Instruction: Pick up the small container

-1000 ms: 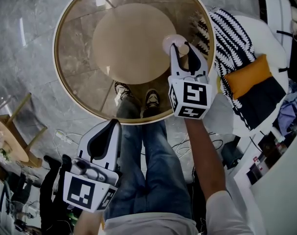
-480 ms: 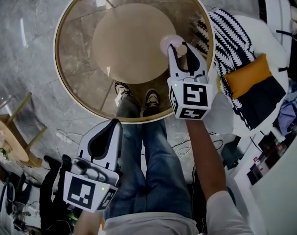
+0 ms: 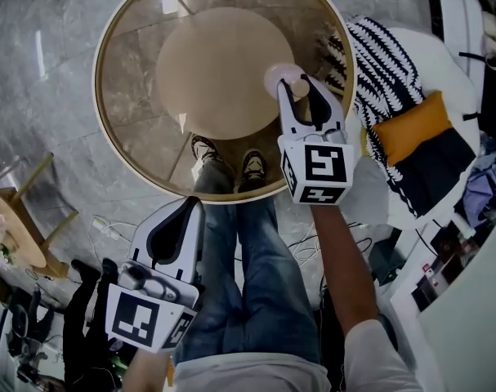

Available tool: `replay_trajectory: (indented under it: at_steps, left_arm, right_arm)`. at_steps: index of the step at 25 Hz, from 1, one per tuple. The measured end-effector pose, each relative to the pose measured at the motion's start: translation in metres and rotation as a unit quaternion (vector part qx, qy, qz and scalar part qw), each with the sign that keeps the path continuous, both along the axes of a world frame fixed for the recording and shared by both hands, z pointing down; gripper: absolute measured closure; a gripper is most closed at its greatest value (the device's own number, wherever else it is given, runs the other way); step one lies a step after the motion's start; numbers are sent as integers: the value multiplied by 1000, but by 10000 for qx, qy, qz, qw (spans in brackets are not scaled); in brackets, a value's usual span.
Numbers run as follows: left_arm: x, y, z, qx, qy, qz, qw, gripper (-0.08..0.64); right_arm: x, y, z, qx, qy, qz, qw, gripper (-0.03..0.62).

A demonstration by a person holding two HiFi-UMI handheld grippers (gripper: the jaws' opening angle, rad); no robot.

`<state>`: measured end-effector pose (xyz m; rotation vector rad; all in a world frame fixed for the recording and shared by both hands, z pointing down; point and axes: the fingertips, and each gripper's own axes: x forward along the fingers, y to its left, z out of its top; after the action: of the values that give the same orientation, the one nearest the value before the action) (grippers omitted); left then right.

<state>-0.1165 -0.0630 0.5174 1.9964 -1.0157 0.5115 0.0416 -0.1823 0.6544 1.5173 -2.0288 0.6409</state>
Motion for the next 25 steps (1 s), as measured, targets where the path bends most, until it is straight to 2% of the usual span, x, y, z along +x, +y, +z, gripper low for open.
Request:
replay_trajectory:
  at_steps: [25]
  left_arm:
    - [5,6,-24,223,-22,-64,9997,543]
  right_arm:
    - [-18,25,-36,-49,-78,-621,9980,446]
